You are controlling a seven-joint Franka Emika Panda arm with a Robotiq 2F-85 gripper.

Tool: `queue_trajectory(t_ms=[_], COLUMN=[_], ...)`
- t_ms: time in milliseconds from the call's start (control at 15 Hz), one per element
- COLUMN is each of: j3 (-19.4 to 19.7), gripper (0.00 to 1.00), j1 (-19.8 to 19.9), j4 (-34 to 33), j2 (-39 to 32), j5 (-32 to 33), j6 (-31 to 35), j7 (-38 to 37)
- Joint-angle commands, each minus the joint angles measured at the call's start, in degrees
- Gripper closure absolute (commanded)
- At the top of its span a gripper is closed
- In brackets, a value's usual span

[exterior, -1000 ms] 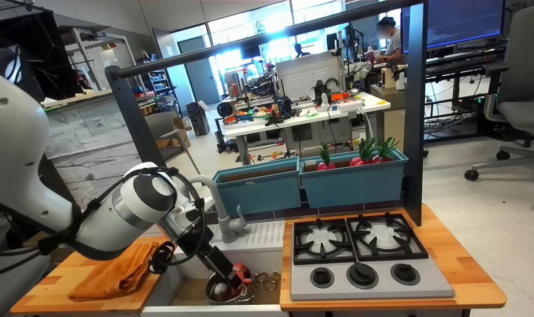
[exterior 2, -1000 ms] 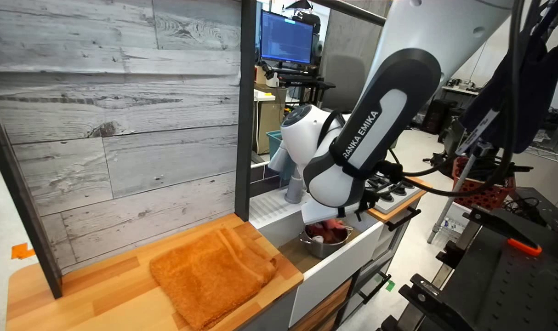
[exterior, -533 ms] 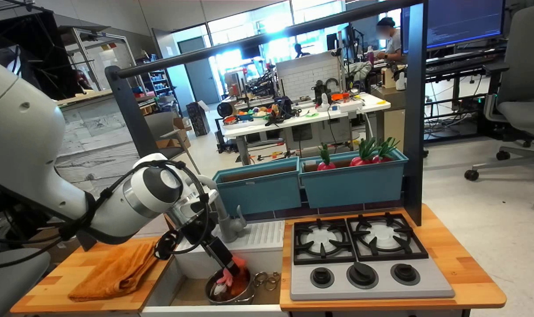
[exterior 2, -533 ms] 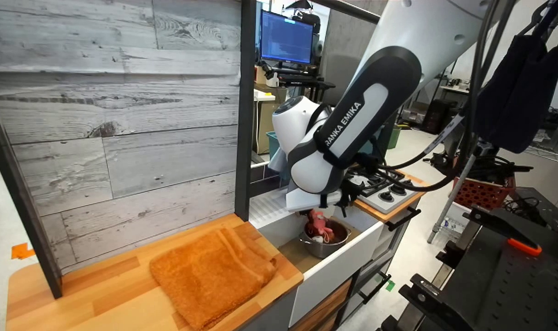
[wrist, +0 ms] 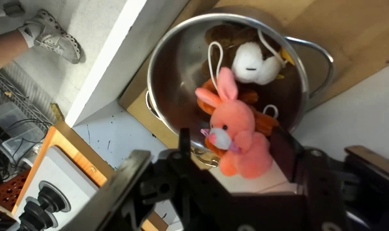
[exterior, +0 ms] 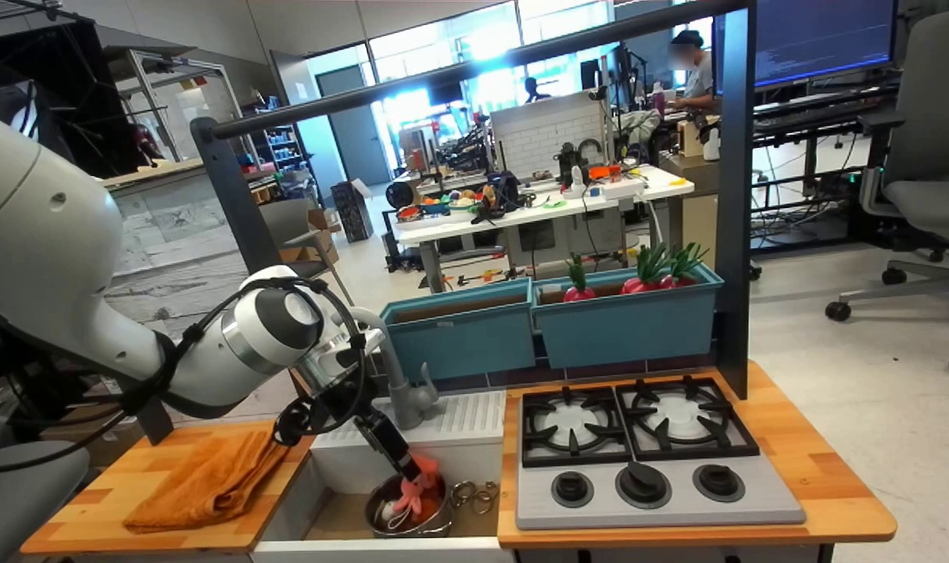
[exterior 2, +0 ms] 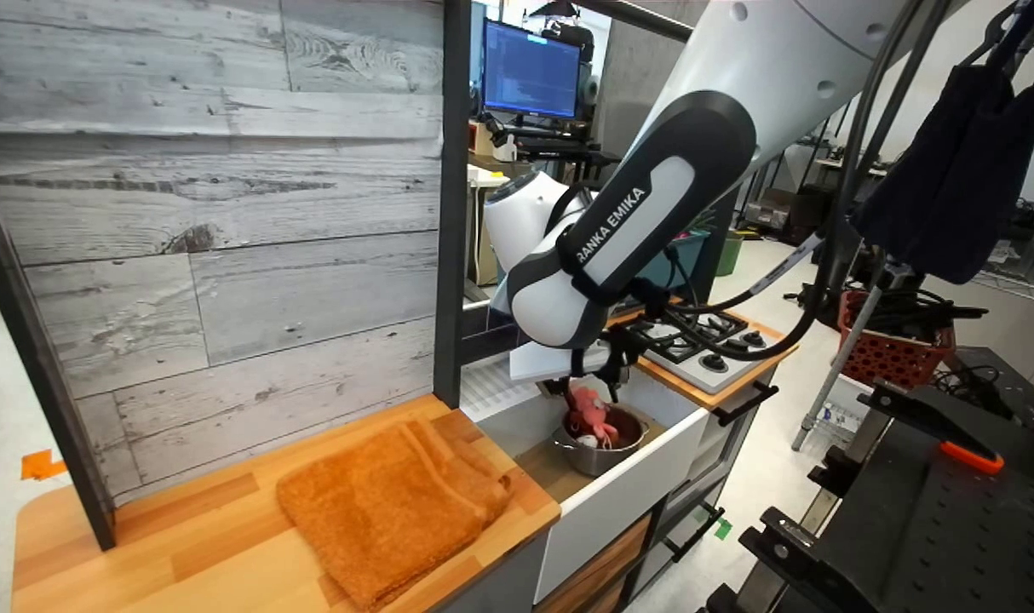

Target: Use the towel to wipe the left side of the countertop, remove two plush toys from the silver pot and put them on the stove, place one plush toy from the pot on the left side of the countertop

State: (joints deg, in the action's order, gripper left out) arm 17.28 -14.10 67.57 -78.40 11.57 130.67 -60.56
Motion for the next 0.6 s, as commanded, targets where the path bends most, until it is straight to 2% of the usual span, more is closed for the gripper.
queue_trajectory(t_ms=[0,200,333,533], j3=[-0.93,-0.74,-0.62,-0.04], gripper=[0.64,0.88,0.99,0.98], j1=[2.02,2.46,2.77,2.38], j4=[-6.49,-5.92,-6.07,-3.45], j2=[-5.59,-6.53,-8.06,-7.18], j5=[-0.39,-0.20,-0.21,-0.05], j6=[-0.41,0.00,-0.06,2.04], j7=[-0.43,-0.50,-0.49,-0.38])
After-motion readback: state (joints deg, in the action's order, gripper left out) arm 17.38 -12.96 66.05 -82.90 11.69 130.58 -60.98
